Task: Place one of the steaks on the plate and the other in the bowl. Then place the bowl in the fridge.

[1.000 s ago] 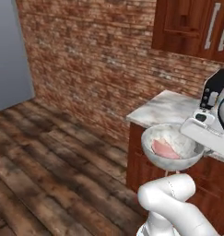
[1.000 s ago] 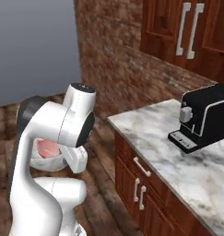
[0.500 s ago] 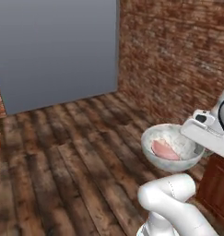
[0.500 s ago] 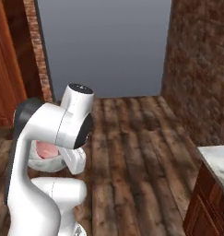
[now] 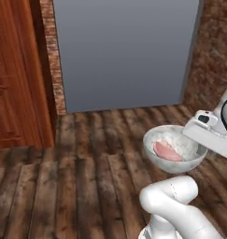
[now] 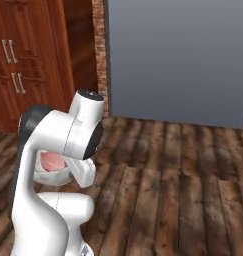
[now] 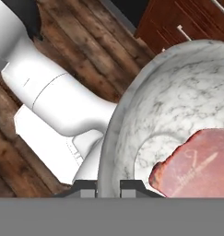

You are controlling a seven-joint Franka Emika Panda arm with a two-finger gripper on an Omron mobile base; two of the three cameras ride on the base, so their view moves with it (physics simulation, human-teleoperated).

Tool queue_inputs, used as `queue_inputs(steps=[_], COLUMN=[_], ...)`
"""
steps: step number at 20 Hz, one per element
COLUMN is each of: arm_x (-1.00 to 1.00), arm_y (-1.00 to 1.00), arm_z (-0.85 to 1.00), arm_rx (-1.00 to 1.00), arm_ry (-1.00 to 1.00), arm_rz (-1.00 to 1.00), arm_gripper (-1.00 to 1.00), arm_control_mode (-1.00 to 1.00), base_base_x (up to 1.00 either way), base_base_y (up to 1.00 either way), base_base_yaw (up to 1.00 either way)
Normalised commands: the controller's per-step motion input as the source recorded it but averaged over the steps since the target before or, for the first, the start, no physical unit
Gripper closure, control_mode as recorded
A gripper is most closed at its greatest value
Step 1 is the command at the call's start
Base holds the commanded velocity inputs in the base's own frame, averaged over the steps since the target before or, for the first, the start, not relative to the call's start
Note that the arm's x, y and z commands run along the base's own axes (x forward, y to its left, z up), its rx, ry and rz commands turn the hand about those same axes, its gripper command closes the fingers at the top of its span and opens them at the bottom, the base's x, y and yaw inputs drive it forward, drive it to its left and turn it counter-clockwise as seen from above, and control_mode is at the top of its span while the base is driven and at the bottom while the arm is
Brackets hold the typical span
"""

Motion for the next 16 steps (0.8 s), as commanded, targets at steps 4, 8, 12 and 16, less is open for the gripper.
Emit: queue_inputs(steps=[4, 8, 12, 16], arm_x=[0.0, 0.0, 0.0, 0.0], arm_y=[0.0, 0.0, 0.0, 0.0], arm_z=[0.0, 0.0, 0.0, 0.0], arm_rx=[0.0, 0.0, 0.0, 0.0], arm_ry=[0.0, 0.0, 0.0, 0.0], arm_rz=[0.0, 0.0, 0.0, 0.0], arm_gripper=[1.0, 1.0, 1.0, 1.0], arm_control_mode=[1.0, 1.0, 1.0, 1.0], base_base_x=[0.76, 0.85, 0.75, 0.79], base_base_y=[0.32, 0.04, 0.0, 0.0], base_base_yaw=[0.62, 0.82, 0.87, 0.83])
